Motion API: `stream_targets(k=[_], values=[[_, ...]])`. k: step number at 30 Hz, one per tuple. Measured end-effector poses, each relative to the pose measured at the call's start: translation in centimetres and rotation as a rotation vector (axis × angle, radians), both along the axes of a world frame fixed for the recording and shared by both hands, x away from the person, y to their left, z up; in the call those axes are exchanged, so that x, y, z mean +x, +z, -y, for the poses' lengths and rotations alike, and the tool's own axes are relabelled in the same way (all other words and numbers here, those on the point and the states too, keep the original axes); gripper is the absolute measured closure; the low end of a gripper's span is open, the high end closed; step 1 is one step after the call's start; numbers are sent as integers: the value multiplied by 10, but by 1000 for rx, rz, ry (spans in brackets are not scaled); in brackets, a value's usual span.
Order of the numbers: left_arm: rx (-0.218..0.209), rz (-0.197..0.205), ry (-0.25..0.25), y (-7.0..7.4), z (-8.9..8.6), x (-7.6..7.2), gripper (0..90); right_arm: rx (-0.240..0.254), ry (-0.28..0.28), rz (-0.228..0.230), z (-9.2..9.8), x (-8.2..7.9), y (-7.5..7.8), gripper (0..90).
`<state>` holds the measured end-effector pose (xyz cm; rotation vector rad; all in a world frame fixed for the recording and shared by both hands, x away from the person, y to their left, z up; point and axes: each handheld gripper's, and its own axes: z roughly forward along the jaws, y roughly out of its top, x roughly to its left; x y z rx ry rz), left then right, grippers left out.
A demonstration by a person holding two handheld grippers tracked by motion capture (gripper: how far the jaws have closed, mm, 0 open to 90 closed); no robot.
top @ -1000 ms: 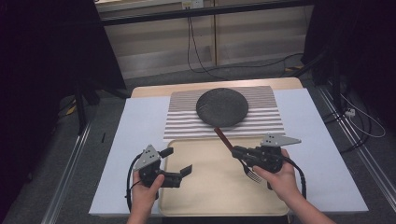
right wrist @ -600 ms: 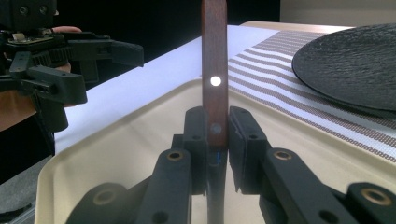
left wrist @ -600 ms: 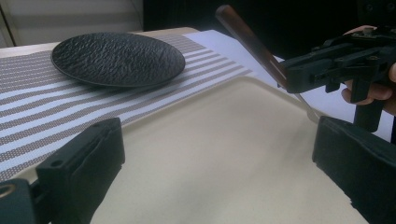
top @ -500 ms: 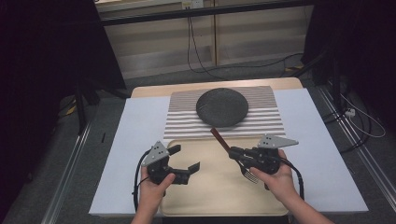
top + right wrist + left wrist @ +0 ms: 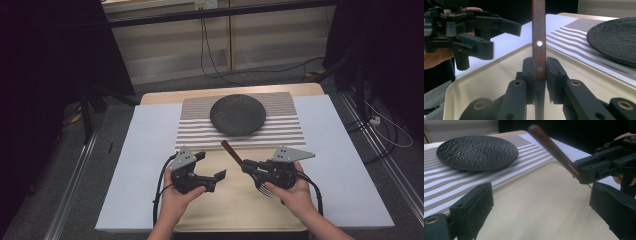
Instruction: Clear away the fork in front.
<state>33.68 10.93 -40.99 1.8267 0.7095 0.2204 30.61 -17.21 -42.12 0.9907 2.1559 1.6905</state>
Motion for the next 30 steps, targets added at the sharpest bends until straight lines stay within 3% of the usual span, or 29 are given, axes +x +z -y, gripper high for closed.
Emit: stream_targets(k=[3,9,14,19,21,23,26,30], values=[[-2,-16,-3,-1,4,1,75,-4,2,4,-1,0,0,785],[-10,-9,-5,-1,13,2,87,0,2,8,-2,0,0,785],[-25,-34,4,-3,16,6,107,-3,14,12,-5,-2,-1,785],[-54,-49,-8,-4,20,6,151,-4,27,14,-7,-2,-2,785],[-85,-58,-16,-3,22,6,189,-2,24,10,-7,-1,-4,784],[-118,-67,-19,-2,22,7,274,-3,25,10,-8,-2,-5,784],[-202,-88,-30,-2,23,8,438,-3,34,15,-10,-2,-4,784],[-288,-140,-92,-1,23,11,728,-5,47,16,-12,-4,-5,782]])
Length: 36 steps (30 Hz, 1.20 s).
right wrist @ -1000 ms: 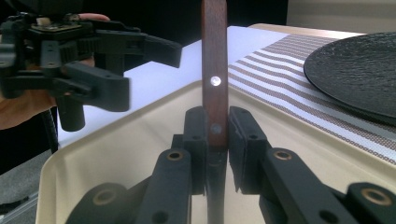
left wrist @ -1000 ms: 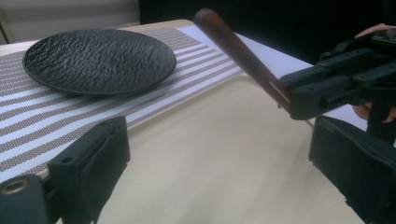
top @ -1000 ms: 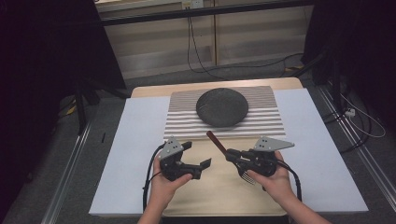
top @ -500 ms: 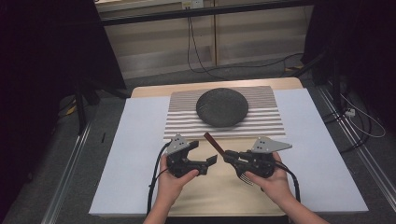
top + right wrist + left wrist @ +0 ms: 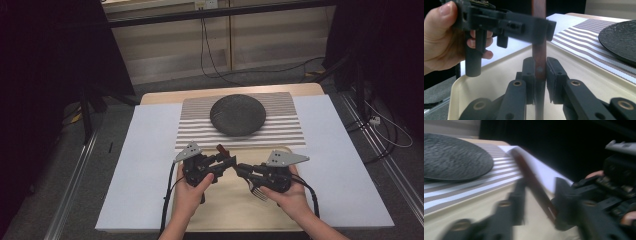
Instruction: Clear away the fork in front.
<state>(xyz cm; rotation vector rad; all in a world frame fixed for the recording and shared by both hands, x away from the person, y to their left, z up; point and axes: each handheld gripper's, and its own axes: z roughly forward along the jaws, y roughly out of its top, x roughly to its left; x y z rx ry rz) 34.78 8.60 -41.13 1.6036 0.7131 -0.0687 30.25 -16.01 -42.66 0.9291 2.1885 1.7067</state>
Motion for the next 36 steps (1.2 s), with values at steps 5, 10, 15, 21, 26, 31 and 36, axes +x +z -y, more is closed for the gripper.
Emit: stream_targets(k=[5,10,15,21,26,31,36], values=[[-20,-32,-19,6,-7,3,807,13,3,25,4,-1,0,725],[-18,-49,-37,16,-25,8,808,38,-36,28,20,2,2,582],[45,-51,-46,28,-43,9,808,31,-103,42,34,3,2,432],[79,-66,-30,35,-62,11,808,35,-171,46,48,2,1,350],[102,-82,-25,38,-73,13,808,36,-191,47,57,0,1,270],[129,-107,-33,39,-82,15,808,20,-206,42,64,-2,0,210],[147,-131,-22,38,-92,17,808,-2,-225,44,70,-5,0,201]])
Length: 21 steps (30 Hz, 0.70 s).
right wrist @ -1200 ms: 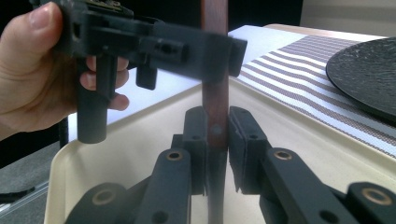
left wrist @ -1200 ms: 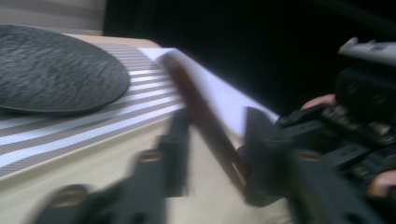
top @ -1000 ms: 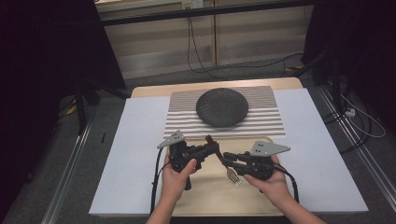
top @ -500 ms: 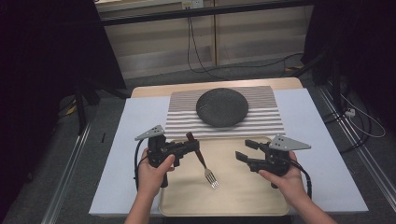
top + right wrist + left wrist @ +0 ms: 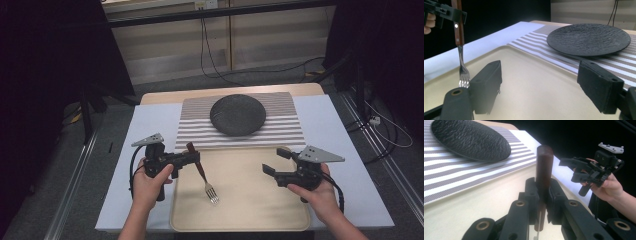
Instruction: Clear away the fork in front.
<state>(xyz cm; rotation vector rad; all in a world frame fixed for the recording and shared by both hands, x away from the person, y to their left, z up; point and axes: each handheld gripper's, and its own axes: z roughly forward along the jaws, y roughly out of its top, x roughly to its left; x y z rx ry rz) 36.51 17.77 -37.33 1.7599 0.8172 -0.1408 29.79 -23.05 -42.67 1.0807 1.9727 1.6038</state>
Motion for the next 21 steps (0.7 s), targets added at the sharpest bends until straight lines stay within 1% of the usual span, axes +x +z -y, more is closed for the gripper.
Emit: stream_targets(k=[5,10,13,16,17,18,20,21], values=[[10,-19,0,0,-7,1,808,-18,-8,-1,5,-5,0,185],[35,-35,-2,-1,-12,4,808,-26,-26,-2,14,-11,-1,182],[40,-49,11,-2,-14,6,808,-14,-25,-7,21,-15,-1,178],[39,-62,20,-4,-17,7,808,-25,-33,-8,28,-19,-1,174],[42,-59,25,-5,-17,8,806,-29,-34,-9,30,-21,-2,172],[54,-49,35,-6,-16,9,803,-31,-42,-10,32,-22,-2,172],[93,-20,64,-9,-13,11,787,-18,-45,-11,36,-23,-3,172],[112,-13,81,-11,-11,13,776,-13,-54,-11,37,-23,-4,171]])
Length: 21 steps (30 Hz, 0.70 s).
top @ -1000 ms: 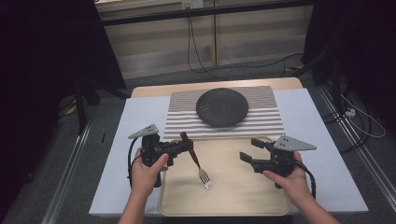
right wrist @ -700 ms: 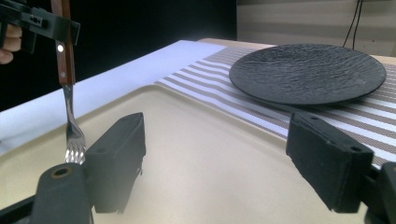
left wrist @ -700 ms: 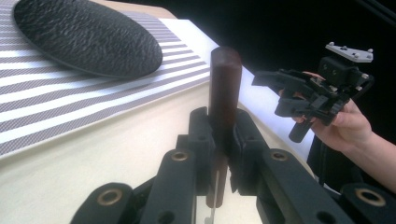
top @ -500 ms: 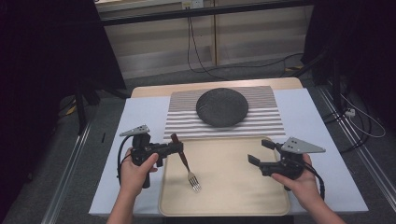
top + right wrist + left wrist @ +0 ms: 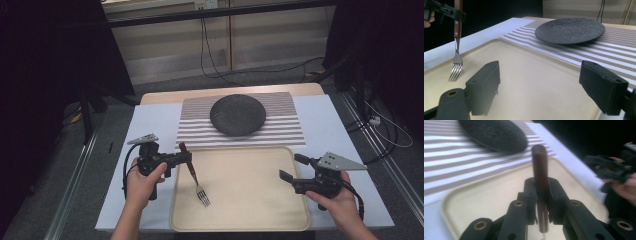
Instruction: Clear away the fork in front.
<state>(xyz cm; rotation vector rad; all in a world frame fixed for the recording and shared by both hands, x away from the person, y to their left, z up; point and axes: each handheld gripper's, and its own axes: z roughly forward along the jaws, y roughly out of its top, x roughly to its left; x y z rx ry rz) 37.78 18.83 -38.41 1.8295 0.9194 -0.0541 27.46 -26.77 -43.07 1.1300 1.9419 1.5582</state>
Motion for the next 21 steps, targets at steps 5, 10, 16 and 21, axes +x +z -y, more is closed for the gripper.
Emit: stream_targets(k=[5,10,16,21], values=[[78,23,25,-12,11,10,733,18,-4,3,3,-1,-2,169],[118,26,25,-28,20,15,695,34,-8,3,8,-1,-2,168],[145,17,21,-41,24,17,662,30,-9,-2,11,-2,-5,169],[148,6,15,-46,24,18,652,23,-9,-1,11,-2,-6,170]])
